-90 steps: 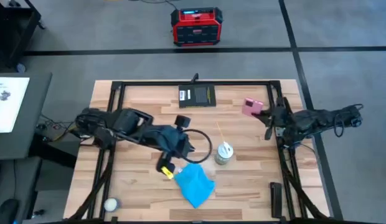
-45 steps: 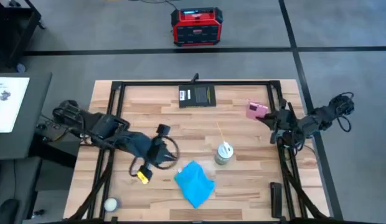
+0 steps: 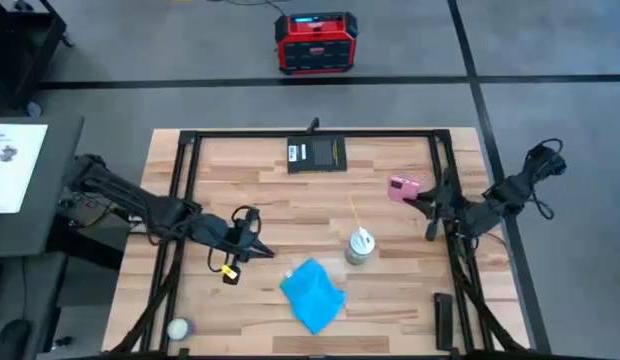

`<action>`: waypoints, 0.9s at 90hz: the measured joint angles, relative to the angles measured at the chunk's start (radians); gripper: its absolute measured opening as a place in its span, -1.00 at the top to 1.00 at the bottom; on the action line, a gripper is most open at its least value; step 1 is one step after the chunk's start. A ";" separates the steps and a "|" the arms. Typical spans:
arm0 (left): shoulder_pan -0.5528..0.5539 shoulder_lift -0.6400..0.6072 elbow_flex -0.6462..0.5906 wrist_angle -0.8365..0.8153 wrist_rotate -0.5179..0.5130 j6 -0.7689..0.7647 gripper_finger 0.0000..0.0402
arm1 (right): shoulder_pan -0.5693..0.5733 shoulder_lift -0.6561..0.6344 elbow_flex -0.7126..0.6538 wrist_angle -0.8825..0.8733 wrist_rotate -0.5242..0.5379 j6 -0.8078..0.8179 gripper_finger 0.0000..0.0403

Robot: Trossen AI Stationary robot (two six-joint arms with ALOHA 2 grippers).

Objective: Apply microfiber cloth
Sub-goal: Wipe the back of the cellphone with the microfiber cloth

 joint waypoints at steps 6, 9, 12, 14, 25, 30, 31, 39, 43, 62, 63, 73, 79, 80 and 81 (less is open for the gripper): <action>0.007 0.024 -0.016 0.043 0.021 0.006 1.00 | 0.020 0.025 0.000 0.020 0.006 0.009 0.95; 0.010 0.039 -0.019 0.062 0.036 0.012 1.00 | 0.035 0.036 0.000 0.031 0.018 0.011 0.95; 0.012 0.055 -0.019 0.080 0.045 0.018 1.00 | 0.050 0.047 0.000 0.042 0.033 0.014 0.95; 0.013 0.065 -0.019 0.087 0.047 0.023 1.00 | 0.063 0.055 0.000 0.046 0.047 0.018 0.95; 0.015 0.113 -0.019 0.100 0.059 0.034 1.00 | 0.147 0.087 0.027 0.027 0.129 0.047 0.95; 0.016 0.132 -0.019 0.100 0.070 0.034 1.00 | 0.191 0.097 0.045 0.012 0.159 0.065 0.95; 0.016 0.136 -0.019 0.100 0.072 0.034 1.00 | 0.200 0.100 0.047 0.008 0.166 0.070 0.95; 0.016 0.158 -0.019 0.100 0.086 0.034 1.00 | 0.270 0.120 0.064 -0.039 0.220 0.118 0.95; 0.016 0.161 -0.024 0.104 0.087 0.034 1.00 | 0.304 0.129 0.072 -0.072 0.236 0.154 0.95; 0.000 0.108 -0.104 0.198 0.080 0.046 1.00 | 0.443 0.166 0.073 -0.311 0.319 0.481 0.95; -0.001 0.103 -0.110 0.206 0.078 0.046 1.00 | 0.449 0.168 0.071 -0.321 0.327 0.501 0.95; -0.005 0.047 -0.175 0.277 0.052 0.062 1.00 | 0.492 0.187 0.037 -0.375 0.377 0.656 0.95; -0.005 0.040 -0.197 0.330 0.052 0.072 1.00 | 0.500 0.193 -0.001 -0.361 0.393 0.713 0.95; -0.005 0.040 -0.201 0.335 0.052 0.074 1.00 | 0.500 0.193 -0.007 -0.359 0.393 0.722 0.95; -0.005 0.039 -0.204 0.339 0.052 0.077 1.00 | 0.499 0.193 -0.014 -0.357 0.394 0.731 0.95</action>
